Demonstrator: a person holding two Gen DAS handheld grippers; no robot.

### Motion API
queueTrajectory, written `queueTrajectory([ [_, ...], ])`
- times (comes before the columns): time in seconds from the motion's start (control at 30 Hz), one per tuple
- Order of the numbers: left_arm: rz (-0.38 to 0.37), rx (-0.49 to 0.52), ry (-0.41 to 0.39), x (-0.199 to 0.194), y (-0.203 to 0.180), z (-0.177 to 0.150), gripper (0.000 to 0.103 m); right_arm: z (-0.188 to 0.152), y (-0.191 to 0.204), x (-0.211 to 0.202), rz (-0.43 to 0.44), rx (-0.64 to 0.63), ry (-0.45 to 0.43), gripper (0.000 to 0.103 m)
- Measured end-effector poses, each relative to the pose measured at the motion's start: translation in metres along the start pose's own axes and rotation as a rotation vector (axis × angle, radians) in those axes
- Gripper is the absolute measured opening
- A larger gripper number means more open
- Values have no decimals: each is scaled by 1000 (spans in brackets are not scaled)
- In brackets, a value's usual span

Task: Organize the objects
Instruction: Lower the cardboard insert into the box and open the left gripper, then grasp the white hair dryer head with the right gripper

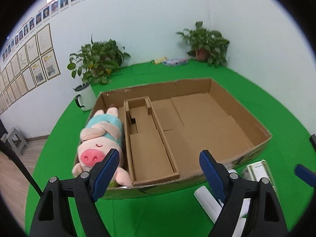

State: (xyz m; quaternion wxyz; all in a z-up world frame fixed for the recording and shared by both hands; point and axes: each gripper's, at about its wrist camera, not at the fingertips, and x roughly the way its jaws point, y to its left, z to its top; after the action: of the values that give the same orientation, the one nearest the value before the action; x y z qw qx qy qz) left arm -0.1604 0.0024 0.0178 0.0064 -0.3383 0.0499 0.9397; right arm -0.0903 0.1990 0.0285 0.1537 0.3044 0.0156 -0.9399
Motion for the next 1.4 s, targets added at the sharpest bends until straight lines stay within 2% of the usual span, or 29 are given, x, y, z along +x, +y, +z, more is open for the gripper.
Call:
queueTrajectory([
  [0.07,13,27,34,22,-5,0,83,-3,-5,1,2,13,10,98],
  [0.17,40,30,127,52,-6,-6,81,-8,-15,4,9,37,25,98],
  [0.33,62,4,217,73,-2,-15,76,-13,-24,9,24,65,46,98],
  [0.57,111,-12,226,75,6,-17,76,-20,-26,14,42,72,62,98],
  [0.67,105,-18,225,74,9,-17,76,-26,-26,14,49,73,72,98],
  [0.77,65,-37,220,65,16,-17,76,-35,-22,17,82,63,98,98],
  [0.93,12,-68,174,35,27,-21,76,-55,2,24,166,-30,149,97],
  [1.07,-63,-86,129,7,31,-26,76,-64,14,35,159,-53,188,94],
  [1.17,-121,-89,108,-12,31,-41,78,-72,23,43,133,-98,227,77],
  [1.23,-159,-98,113,-16,30,-52,78,-79,29,48,125,-118,253,61],
  [1.27,-174,-103,122,-16,30,-57,78,-83,32,49,122,-126,265,57],
  [1.33,-207,-126,149,-15,30,-71,78,-88,40,49,100,-146,268,55],
  [1.4,-247,-156,188,-12,31,-82,78,-88,43,47,136,-137,284,54],
])
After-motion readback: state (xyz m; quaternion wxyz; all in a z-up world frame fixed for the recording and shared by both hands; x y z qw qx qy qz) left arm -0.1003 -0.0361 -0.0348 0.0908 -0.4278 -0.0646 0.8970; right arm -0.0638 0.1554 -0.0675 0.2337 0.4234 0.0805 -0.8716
